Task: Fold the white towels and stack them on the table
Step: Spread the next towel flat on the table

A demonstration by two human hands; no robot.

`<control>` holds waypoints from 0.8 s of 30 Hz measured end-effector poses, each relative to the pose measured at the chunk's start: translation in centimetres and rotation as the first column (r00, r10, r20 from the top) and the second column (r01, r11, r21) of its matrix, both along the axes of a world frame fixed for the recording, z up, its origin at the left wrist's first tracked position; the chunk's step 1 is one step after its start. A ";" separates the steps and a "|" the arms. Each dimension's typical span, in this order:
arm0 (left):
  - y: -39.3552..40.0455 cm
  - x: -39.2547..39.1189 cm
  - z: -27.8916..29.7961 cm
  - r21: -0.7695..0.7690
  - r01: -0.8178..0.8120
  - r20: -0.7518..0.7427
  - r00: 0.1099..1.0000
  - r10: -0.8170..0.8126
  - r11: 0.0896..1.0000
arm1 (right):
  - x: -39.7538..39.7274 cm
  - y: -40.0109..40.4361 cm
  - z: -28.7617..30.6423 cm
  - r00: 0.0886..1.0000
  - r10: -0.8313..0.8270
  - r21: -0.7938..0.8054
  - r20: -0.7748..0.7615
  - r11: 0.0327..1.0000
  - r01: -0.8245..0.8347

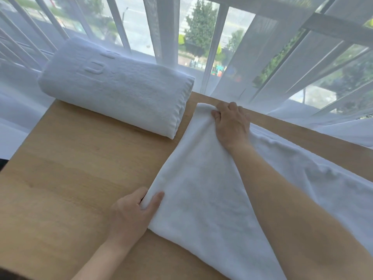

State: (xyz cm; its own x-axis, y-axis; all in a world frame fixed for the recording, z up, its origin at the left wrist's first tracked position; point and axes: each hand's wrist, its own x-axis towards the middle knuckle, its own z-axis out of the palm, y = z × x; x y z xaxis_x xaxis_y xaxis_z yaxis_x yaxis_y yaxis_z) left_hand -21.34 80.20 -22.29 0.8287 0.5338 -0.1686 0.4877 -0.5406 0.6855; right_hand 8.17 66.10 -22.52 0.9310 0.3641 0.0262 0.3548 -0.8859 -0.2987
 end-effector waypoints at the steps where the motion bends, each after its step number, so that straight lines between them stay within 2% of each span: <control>1: 0.2 -0.6 -0.1 0.001 0.010 0.021 1.000 -0.010 1.000 | -0.1 0.0 -0.1 1.000 0.030 0.020 -0.003 0.999 -0.030; 5: 0.2 -1.6 0.0 -0.004 -0.018 0.030 0.999 0.019 1.000 | 0.1 -0.1 -0.2 0.998 0.059 0.014 -0.004 0.998 -0.059; 8: -0.1 -1.8 0.2 -0.010 -0.083 -0.072 0.994 0.082 0.997 | 0.0 0.3 -0.3 0.998 0.065 -0.042 0.003 0.997 -0.065; 10: 0.0 -2.1 0.5 -0.034 -0.094 -0.112 0.990 0.090 0.995 | -0.4 0.4 -0.1 0.995 0.083 0.013 0.053 0.996 -0.083; 14: 1.2 -3.1 0.5 -0.229 -0.109 -0.108 0.990 0.086 0.967 | -1.2 0.2 -0.1 0.972 0.143 0.148 0.188 0.974 -0.172; 17: 1.4 -4.0 0.4 -0.351 -0.146 -0.157 0.983 0.096 0.925 | -1.3 0.7 -0.8 0.974 0.132 0.099 0.182 0.983 -0.152; 21: 0.5 -3.9 0.5 -0.202 -0.139 -0.151 0.982 0.110 0.969 | -1.4 1.5 -0.6 0.995 0.044 -0.029 0.093 0.999 -0.041; 24: -0.3 -3.7 0.6 -0.201 -0.153 -0.097 0.986 0.136 0.968 | -4.6 1.0 0.1 0.998 -0.032 -0.056 0.060 0.998 0.035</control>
State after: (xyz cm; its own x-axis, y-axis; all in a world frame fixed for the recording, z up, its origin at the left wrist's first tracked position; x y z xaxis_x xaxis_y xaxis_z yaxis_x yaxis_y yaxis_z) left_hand -25.06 79.89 -21.67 0.7243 0.5931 -0.3517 0.6090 -0.3111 0.7296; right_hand 3.52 67.08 -22.47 0.9402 0.3351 0.0611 0.3401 -0.9127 -0.2268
